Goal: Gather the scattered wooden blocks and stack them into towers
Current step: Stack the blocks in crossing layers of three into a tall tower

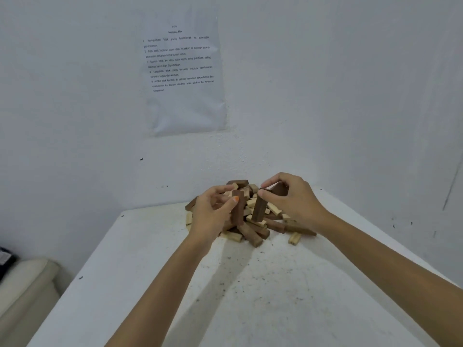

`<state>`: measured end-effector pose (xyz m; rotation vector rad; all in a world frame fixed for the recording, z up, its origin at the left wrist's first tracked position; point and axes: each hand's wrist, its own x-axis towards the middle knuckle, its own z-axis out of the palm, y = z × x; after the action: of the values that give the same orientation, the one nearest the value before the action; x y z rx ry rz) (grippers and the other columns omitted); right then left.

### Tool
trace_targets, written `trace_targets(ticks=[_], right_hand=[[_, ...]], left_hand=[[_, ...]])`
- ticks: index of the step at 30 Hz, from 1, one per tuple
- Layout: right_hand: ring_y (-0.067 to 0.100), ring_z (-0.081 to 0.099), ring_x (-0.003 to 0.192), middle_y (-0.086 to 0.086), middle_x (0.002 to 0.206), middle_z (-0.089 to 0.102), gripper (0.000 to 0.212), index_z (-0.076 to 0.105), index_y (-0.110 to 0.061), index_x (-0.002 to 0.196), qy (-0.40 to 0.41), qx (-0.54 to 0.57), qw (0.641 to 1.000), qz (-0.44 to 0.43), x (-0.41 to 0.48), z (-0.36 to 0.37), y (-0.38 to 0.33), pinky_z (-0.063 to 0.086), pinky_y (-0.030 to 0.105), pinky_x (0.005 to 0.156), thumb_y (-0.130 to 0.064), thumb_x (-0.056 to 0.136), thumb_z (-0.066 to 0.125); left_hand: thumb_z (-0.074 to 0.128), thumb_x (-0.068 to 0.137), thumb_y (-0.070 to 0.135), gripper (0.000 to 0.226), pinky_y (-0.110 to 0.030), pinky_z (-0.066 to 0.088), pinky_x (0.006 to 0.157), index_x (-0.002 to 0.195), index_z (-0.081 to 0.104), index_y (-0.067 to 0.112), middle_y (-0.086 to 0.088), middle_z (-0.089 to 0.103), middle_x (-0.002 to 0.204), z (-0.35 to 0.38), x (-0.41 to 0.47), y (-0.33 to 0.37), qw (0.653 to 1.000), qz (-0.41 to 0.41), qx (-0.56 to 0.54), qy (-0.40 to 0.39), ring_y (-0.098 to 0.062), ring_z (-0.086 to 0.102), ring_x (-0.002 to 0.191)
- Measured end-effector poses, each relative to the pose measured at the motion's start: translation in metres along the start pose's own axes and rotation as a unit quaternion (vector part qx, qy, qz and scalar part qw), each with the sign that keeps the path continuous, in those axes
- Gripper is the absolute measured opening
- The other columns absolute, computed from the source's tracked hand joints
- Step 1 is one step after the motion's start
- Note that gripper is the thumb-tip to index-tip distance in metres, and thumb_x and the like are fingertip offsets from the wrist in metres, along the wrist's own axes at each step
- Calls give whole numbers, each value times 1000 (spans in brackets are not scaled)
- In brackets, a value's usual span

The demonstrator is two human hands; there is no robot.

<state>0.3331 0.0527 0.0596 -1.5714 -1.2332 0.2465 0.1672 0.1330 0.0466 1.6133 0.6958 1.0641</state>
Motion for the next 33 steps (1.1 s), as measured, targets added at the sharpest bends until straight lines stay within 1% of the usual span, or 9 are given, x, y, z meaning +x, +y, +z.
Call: trace_targets(ticks=[5, 9, 13, 18, 22, 24, 26, 29, 33], right_hand=[[5, 60, 70, -3, 80, 69, 5, 73, -16, 85, -19, -12, 1000, 19, -34, 17, -9, 45, 14, 64, -20, 82, 75], [-5, 57, 69, -15, 71, 65, 8, 74, -21, 74, -67, -56, 996, 32, -56, 28, -7, 39, 11, 61, -23, 82, 73], [11, 61, 84, -2, 87, 71, 9, 75, -18, 77, -125, -84, 986, 73, -72, 41, -3, 45, 24, 67, -25, 82, 73], [1, 54, 71, -11, 80, 64, 12, 75, -13, 82, -173, -73, 976, 112, -81, 53, -6, 34, 6, 44, -24, 85, 70], [6, 53, 103, -2, 118, 62, 11, 73, -18, 79, -193, -86, 971, 113, -85, 61, -4, 35, 11, 62, -27, 86, 71], [6, 53, 98, -3, 117, 60, 13, 71, -20, 79, -211, -91, 967, 114, -87, 64, -3, 36, 11, 61, -31, 86, 71], [3, 53, 74, -6, 96, 60, 16, 68, -19, 84, -224, -89, 962, 130, -88, 64, -2, 37, 11, 52, -35, 89, 68], [9, 48, 49, 4, 73, 58, 18, 65, -9, 96, -194, 48, 944, 264, -88, 59, -3, 39, 19, 43, -25, 94, 56], [23, 60, 65, 17, 87, 61, 27, 64, -4, 110, -185, 133, 918, 324, -87, 44, -1, 52, 27, 56, -9, 96, 41]], left_hand=[[65, 89, 7, 22, -24, 57, 63, 110, 66, 13, -12, 65, 84, -14, -32, -7, 996, -25, 65, -53, -14, 65, 77], [65, 89, 10, 21, -25, 57, 63, 109, 66, 15, -11, 65, 88, -25, -54, -18, 985, -52, 129, -104, -15, 68, 79], [65, 89, 11, 19, -27, 58, 66, 108, 66, 14, -18, 68, 95, -38, -71, -27, 981, -88, 123, -117, -17, 69, 78], [64, 90, 11, 20, -30, 59, 70, 109, 65, 11, -16, 67, 89, -50, -83, -34, 976, -139, 97, -136, -16, 68, 74], [64, 90, 13, 21, -25, 56, 74, 111, 64, 11, -16, 67, 92, -56, -88, -41, 976, -141, 103, -130, -14, 66, 73], [64, 91, 15, 21, -19, 52, 69, 111, 65, 13, -8, 65, 89, -57, -88, -42, 974, -127, 141, -121, -5, 59, 66], [64, 91, 17, 20, -16, 49, 67, 111, 65, 16, -4, 63, 90, -56, -89, -43, 973, -118, 160, -115, -2, 55, 65], [64, 90, 19, 20, -17, 50, 72, 110, 65, 21, 0, 62, 98, -55, -90, -44, 968, -108, 201, -106, -2, 57, 78], [66, 88, 31, 28, -15, 44, 78, 115, 62, 30, 7, 58, 116, -57, -91, -40, 955, -96, 242, -139, 0, 54, 103]])
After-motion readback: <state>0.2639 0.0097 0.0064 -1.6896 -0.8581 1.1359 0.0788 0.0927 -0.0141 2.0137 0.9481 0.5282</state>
